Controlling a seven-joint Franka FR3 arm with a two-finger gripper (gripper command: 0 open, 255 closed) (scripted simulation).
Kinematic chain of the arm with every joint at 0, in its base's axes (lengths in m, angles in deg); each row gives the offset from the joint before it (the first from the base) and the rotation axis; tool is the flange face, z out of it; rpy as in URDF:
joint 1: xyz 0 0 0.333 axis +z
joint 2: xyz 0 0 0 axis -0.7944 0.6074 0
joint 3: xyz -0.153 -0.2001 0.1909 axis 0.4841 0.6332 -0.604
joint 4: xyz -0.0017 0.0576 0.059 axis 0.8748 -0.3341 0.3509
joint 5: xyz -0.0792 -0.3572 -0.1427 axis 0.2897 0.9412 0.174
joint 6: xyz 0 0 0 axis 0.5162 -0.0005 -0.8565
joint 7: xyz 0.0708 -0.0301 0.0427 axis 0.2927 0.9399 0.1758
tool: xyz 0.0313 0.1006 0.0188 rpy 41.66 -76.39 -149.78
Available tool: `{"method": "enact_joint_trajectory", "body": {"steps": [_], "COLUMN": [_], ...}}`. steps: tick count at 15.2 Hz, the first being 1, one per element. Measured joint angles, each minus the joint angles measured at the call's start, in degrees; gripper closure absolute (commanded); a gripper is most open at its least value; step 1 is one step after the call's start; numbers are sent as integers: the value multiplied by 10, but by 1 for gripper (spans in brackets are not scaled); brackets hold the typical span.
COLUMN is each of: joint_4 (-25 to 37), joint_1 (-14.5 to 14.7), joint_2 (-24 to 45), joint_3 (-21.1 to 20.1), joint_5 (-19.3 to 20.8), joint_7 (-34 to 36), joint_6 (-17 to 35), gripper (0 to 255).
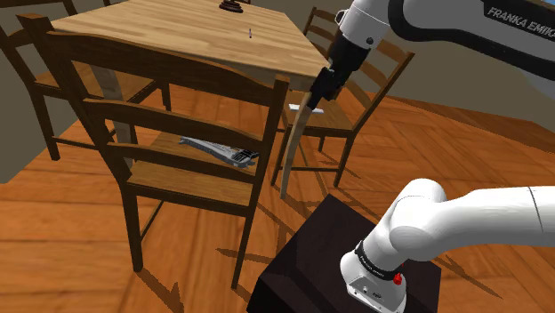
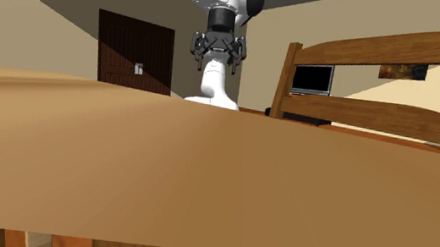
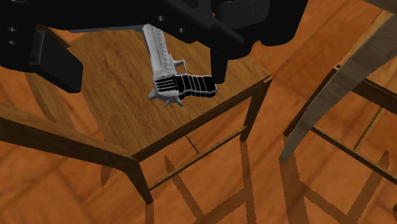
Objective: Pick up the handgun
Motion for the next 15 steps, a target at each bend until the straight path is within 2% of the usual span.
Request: {"method": "enact_joint_trajectory", "body": {"steps": [4, 8, 15], "joint_4": [-12, -14, 20], "joint_1": [3, 9, 22], "joint_2": [28, 95, 238], "joint_3": [4, 9, 13], "joint_5": [-2, -7, -21], "joint_7": [-10, -29, -60], "joint_6": [35, 96, 190], "gripper": [0, 0, 0]}}
